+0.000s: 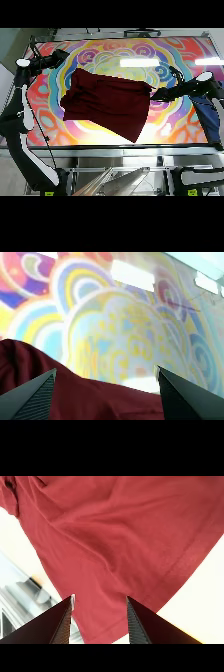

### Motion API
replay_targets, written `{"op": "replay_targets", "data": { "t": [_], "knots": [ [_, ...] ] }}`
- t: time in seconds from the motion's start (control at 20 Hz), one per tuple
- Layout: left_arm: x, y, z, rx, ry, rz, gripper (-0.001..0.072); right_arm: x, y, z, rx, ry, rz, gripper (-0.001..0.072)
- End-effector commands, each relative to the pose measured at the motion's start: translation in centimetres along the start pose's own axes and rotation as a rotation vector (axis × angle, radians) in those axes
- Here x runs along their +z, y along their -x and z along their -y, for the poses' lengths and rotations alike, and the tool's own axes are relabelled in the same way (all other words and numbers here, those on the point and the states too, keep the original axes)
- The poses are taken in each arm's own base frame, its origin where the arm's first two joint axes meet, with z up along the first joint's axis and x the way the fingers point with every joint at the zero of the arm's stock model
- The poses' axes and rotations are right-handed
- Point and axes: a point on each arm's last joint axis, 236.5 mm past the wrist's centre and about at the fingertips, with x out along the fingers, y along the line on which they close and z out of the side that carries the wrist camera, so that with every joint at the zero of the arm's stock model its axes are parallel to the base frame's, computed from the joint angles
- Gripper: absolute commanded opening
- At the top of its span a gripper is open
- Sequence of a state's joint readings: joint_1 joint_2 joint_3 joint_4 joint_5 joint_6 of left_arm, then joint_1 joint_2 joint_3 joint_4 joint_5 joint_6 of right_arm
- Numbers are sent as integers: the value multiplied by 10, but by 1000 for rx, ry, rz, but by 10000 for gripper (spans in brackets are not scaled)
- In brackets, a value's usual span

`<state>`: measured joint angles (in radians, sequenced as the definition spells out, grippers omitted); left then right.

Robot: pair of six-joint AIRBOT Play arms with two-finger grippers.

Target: Fold the shirts.

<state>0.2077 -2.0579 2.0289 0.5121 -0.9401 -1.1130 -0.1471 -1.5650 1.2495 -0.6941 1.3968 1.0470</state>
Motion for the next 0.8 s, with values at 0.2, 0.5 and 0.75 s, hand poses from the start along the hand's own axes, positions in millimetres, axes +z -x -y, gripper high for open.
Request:
{"op": "replay_targets", "data": {
  "t": [0.2,0.5,0.75],
  "knots": [
    [-96,85,-38,-36,8,-483,542,-68,-13,-8,89,-111,-186,380],
    [-193,116,-79,44,-45,-820,542,-152,-26,-6,107,-229,-265,381],
    [-196,95,-104,226,-281,-876,543,-149,-17,4,23,-221,-111,380]
  ]
}}
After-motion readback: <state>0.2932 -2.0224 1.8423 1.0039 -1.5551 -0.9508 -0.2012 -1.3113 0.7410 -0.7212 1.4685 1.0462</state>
